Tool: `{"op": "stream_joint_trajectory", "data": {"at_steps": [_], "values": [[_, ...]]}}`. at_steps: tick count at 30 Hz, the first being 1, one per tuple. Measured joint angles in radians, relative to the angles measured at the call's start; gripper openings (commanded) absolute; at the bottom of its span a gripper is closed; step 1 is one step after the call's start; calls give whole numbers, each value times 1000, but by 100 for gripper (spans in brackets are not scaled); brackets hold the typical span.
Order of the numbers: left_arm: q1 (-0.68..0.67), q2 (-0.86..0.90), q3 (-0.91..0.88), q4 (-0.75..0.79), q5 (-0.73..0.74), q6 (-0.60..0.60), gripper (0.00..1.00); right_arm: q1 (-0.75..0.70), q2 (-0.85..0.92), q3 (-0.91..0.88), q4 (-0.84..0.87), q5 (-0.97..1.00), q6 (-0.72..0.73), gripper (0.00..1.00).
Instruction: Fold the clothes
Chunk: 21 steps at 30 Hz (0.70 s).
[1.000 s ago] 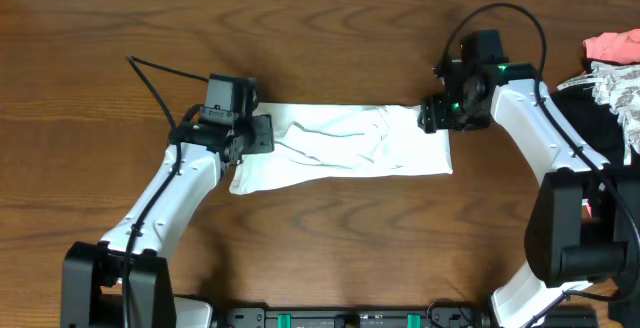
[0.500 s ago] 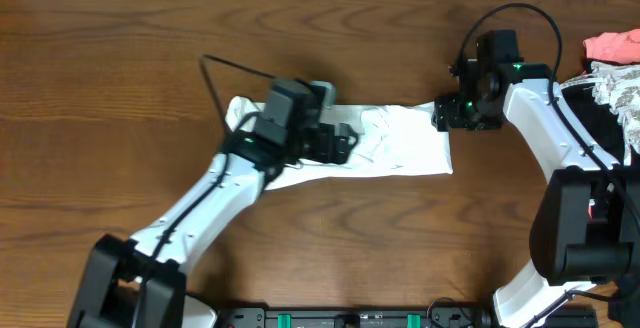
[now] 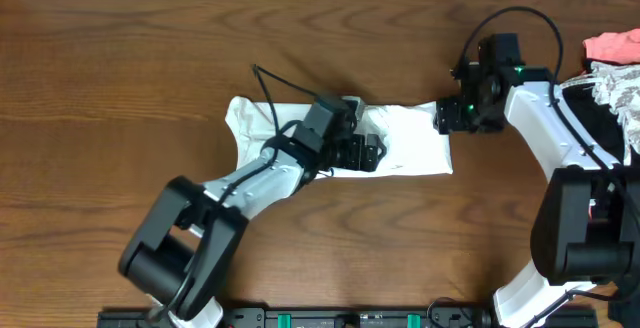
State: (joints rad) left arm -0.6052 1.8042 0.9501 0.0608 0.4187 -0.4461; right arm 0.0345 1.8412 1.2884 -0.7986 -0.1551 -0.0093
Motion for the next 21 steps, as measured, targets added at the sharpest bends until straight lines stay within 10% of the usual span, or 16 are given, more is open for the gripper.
{"op": "stream_joint_trajectory", "data": {"at_steps": [21], "values": [[-90,13,0,79,-45,-138,86,0,0,-88,98,0,-3,73]]}}
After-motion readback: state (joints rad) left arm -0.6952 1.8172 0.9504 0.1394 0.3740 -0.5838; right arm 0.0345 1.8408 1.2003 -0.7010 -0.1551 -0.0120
